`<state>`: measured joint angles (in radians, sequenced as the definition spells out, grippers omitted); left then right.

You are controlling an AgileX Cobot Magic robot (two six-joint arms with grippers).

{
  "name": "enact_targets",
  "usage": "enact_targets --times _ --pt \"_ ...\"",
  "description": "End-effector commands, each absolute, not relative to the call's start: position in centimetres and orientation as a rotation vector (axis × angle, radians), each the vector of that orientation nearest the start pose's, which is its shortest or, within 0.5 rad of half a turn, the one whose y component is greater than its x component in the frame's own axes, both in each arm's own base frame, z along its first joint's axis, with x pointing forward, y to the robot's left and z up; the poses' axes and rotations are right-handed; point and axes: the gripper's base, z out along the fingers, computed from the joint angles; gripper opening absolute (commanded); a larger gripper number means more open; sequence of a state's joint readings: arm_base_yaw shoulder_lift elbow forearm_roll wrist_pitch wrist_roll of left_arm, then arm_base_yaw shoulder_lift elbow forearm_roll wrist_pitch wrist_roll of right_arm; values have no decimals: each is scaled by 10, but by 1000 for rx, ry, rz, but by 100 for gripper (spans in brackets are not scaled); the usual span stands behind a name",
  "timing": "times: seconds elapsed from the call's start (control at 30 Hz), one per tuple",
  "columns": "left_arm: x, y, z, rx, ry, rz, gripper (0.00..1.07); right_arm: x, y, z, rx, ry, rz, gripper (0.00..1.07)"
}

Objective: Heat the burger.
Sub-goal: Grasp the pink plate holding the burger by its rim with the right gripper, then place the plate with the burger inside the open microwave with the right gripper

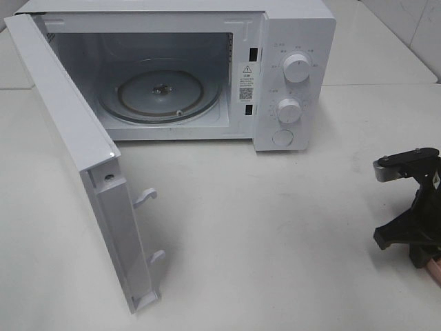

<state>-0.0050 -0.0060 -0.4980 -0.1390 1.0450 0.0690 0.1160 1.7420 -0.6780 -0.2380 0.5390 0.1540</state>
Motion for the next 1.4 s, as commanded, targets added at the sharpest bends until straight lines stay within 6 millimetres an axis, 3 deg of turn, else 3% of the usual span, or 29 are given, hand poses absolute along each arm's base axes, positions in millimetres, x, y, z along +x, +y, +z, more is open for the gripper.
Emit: enact_targets --times 0.03,0.37,0.63,0.93,1.4 --pt "-8 -11 278 75 1993 -127 103 245 18 104 -239 3096 -190 0" --pt "-8 -11 278 75 1993 -127 103 242 17 107 -208 3125 -215 0" --pt "-8 -11 278 75 1993 -127 103 237 26 125 -266 3071 -395 0" --pt "-8 -11 278 75 1993 -128 103 233 32 133 -304 3047 -550 0" --pt "-8 -11 278 75 1993 -128 103 222 34 169 -327 2933 -656 0"
